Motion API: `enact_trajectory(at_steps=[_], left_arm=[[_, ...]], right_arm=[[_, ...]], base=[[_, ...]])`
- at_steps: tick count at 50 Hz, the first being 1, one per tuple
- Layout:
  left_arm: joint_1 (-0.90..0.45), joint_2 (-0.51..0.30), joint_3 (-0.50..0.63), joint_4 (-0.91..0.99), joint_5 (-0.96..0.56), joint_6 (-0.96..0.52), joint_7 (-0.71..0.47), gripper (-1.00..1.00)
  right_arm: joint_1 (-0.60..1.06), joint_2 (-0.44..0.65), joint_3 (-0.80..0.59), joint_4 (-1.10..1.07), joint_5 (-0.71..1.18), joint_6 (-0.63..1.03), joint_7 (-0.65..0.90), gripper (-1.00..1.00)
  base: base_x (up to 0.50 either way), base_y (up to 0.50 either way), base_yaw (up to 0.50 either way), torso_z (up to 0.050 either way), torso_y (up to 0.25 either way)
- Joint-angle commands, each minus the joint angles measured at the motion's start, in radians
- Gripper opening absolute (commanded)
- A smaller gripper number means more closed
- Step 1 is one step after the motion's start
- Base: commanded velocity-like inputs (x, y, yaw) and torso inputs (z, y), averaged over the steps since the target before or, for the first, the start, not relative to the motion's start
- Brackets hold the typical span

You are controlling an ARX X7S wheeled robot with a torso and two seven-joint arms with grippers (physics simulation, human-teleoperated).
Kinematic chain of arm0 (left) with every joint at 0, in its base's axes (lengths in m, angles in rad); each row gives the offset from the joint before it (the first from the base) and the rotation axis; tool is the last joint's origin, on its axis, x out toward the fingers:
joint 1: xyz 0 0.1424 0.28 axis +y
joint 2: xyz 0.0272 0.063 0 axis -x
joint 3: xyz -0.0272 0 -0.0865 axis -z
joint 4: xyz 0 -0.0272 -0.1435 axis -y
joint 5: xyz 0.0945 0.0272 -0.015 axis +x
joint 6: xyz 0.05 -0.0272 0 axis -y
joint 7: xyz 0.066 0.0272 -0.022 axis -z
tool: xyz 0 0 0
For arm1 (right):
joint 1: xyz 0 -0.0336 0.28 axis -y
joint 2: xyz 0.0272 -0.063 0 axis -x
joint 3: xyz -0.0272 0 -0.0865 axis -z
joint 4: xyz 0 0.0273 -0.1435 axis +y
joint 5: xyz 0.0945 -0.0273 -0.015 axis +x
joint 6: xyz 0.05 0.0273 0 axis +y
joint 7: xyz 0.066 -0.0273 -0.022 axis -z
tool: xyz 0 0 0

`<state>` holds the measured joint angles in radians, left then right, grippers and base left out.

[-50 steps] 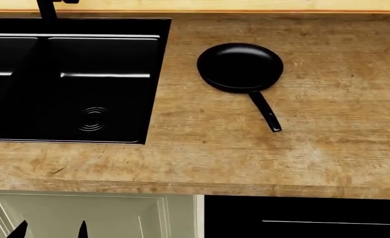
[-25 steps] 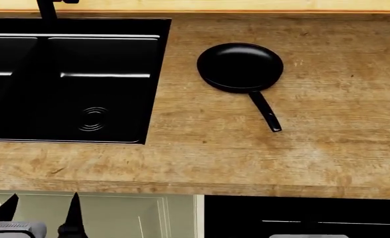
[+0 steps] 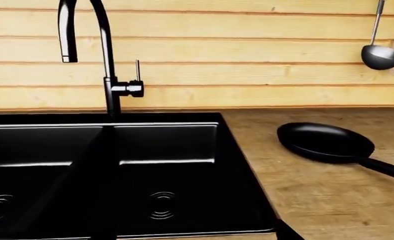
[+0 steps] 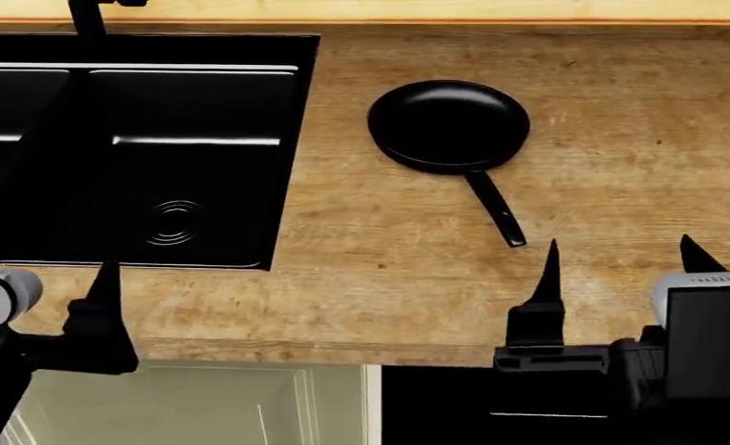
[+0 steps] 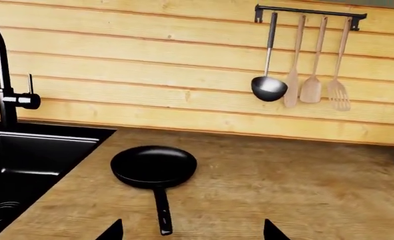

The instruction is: Pick the pan and sponge and place them into the sink. Then turn on the water.

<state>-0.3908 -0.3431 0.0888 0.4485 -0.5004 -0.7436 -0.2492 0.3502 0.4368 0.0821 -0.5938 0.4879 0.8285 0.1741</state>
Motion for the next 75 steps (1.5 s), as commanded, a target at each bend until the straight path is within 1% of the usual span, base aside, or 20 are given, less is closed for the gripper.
enact_trajectory(at_steps=[1,10,17,22,37,41,47,49,52,55,56,57,59,60,61,62,64,67,71,75], left_arm=[[-0.069,-0.041,-0.043,0.032,-0.062,-0.127,-0.013,1.00],[-0.036,-0.058,-0.062,0.036,-0.074,-0.114,0.000,1.00],[-0.027,-0.062,-0.071,0.048,-0.082,-0.112,0.000,1.00],[-0.020,-0.056,-0.069,0.045,-0.082,-0.103,-0.001,1.00],[-0.001,-0.067,-0.085,0.038,-0.091,-0.085,0.009,1.00],[-0.007,-0.051,-0.062,0.022,-0.077,-0.075,0.003,1.00],[-0.009,-0.054,-0.062,0.019,-0.080,-0.074,0.004,1.00],[-0.007,-0.055,-0.063,0.020,-0.080,-0.074,0.003,1.00],[0.004,-0.062,-0.072,0.021,-0.084,-0.068,0.009,1.00],[0.000,-0.050,-0.055,0.009,-0.074,-0.061,0.004,1.00],[0.001,-0.048,-0.052,0.007,-0.071,-0.058,0.004,1.00],[0.004,-0.052,-0.056,0.008,-0.075,-0.057,0.008,1.00],[0.011,-0.057,-0.062,0.009,-0.078,-0.054,0.011,1.00],[0.014,-0.061,-0.066,0.011,-0.081,-0.054,0.013,1.00],[0.016,-0.062,-0.068,0.011,-0.082,-0.053,0.014,1.00],[0.019,-0.063,-0.070,0.012,-0.083,-0.052,0.015,1.00],[0.017,-0.060,-0.065,0.010,-0.080,-0.051,0.011,1.00],[0.016,-0.052,-0.051,0.002,-0.070,-0.043,0.008,1.00],[0.036,-0.067,-0.074,0.012,-0.080,-0.037,0.015,1.00],[0.048,-0.062,-0.068,0.003,-0.075,-0.023,0.017,1.00]], right_arm=[[0.023,0.073,0.106,-0.076,0.104,0.156,-0.014,1.00],[0.001,0.087,0.131,-0.095,0.127,0.162,-0.027,1.00],[-0.007,0.095,0.089,-0.079,0.110,0.159,-0.034,1.00],[-0.029,0.088,0.100,-0.076,0.117,0.146,-0.039,1.00],[-0.024,0.114,0.106,-0.086,0.166,0.211,-0.049,1.00],[-0.021,0.116,0.112,-0.098,0.179,0.223,-0.047,1.00],[0.004,0.122,0.146,-0.132,0.235,0.313,-0.015,1.00],[0.035,0.120,0.158,-0.142,0.291,0.414,0.009,1.00],[0.091,0.101,0.195,-0.179,0.363,0.509,0.047,1.00],[0.191,0.039,0.330,-0.198,0.553,0.694,0.090,1.00],[0.210,0.058,0.320,-0.197,0.617,0.738,0.146,1.00],[0.223,0.087,0.319,-0.156,0.767,0.740,0.272,1.00],[0.258,0.166,0.257,-0.074,1.067,0.723,0.563,1.00],[0.266,0.183,0.240,-0.064,1.195,0.699,0.633,1.00],[0.274,0.202,0.216,-0.055,1.248,0.681,0.682,1.00],[0.281,0.247,0.145,-0.032,1.378,0.627,0.777,1.00],[0.294,0.279,0.074,-0.031,1.453,0.597,0.844,1.00],[0.298,0.295,0.025,-0.036,1.498,0.572,0.886,1.00],[0.283,0.286,0.018,-0.026,1.481,0.575,0.873,1.00],[0.279,0.286,0.012,-0.009,1.460,0.579,0.864,1.00]], base=[[0.20,-0.16,0.00,0.000,0.000],[0.41,-0.07,0.00,0.000,0.000],[0.50,0.00,0.00,0.000,0.000],[0.50,0.00,0.00,0.000,0.000],[0.50,0.00,0.00,0.000,0.000],[0.50,0.00,0.00,0.000,0.004],[0.37,0.00,0.00,0.000,0.000],[0.00,0.00,0.00,0.000,0.005],[0.00,0.00,0.00,0.000,0.000],[0.00,0.00,0.00,0.000,0.000],[0.00,0.00,0.00,0.000,0.000],[0.00,0.00,0.00,0.000,0.000],[0.00,0.00,0.00,0.000,0.000],[0.00,0.00,0.00,0.000,0.000],[0.00,0.00,0.00,0.000,0.000],[0.00,0.00,0.00,0.000,0.000],[0.00,0.00,0.00,0.000,0.000],[0.00,0.00,0.00,0.000,0.000],[0.00,0.00,0.00,0.000,0.000],[0.00,0.00,0.00,0.000,0.000]])
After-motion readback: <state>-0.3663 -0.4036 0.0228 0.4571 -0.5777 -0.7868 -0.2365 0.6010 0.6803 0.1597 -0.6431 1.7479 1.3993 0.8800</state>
